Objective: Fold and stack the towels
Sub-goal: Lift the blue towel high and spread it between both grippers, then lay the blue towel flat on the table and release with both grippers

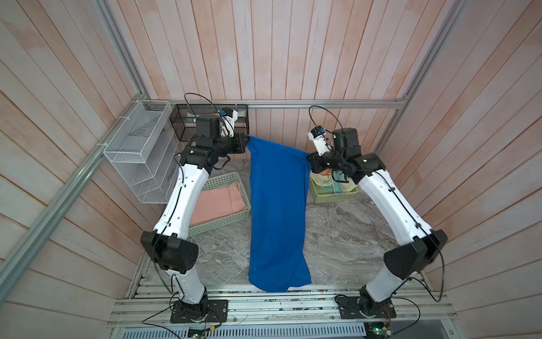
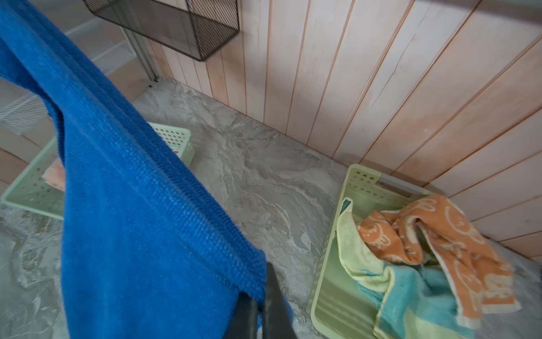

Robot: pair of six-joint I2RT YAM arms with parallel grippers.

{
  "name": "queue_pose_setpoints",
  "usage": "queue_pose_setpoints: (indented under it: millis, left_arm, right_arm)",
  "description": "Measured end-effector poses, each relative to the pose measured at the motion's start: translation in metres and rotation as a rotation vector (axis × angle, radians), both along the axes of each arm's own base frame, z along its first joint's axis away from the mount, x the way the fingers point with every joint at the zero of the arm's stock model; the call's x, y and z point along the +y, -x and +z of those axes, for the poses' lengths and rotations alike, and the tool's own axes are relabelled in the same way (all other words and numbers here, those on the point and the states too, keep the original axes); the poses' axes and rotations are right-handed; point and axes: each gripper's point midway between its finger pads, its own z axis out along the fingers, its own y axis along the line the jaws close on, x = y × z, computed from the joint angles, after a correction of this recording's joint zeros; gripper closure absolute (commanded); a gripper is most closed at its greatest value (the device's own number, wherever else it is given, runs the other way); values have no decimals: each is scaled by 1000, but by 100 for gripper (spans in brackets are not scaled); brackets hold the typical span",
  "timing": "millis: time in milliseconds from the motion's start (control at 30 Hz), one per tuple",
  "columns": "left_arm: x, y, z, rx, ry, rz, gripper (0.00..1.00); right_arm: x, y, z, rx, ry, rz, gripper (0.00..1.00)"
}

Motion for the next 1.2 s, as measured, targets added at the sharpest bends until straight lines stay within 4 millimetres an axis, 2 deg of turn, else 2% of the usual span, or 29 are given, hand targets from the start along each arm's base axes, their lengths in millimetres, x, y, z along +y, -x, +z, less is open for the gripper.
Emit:
queue_pose_setpoints:
  millis: [67,200,233,267,333,367,433,533,600,700,833,967,1100,1200]
  left_arm:
    - [-4,-32,-46,62,1,-7,100]
    - [-12,-76,-127,168,-1,-16,100]
    - [-14,-85,-146,192,-4,-15,96]
    - [-15,-93,-164,213,-8,-13,81]
    - [-15,-101,-193,251,-18,-3,62]
    - [-14,-103,-203,261,-28,3,55]
    - [-12,-103,-212,281,-41,17,49]
    - [-9,-103,-208,272,-47,32,49]
    - [-7,-95,-206,264,-53,40,49]
    - [-3,-71,-202,266,-73,47,50]
    - [-16,-26,-190,237,-121,18,50]
    - [-44,28,-186,202,-150,-48,53]
    - [-59,69,-215,237,-178,-93,54]
    - [-68,95,-253,304,-217,-115,55]
  right_arm:
    - [0,-38,-45,74,15,-15,100]
    - [0,-95,-108,157,49,-39,100]
    - [1,-105,-120,171,57,-40,89]
    - [1,-113,-132,189,64,-43,77]
    - [2,-122,-150,216,78,-44,62]
    - [2,-122,-155,231,83,-46,58]
    - [2,-118,-162,253,97,-43,56]
    - [1,-111,-160,255,110,-48,55]
    - [-1,-98,-161,275,121,-55,55]
    - [-5,-69,-164,308,124,-64,55]
    - [-3,-12,-172,347,112,-55,56]
    - [10,56,-197,408,74,-18,58]
    - [19,109,-242,515,55,12,58]
    - [20,145,-280,603,75,20,59]
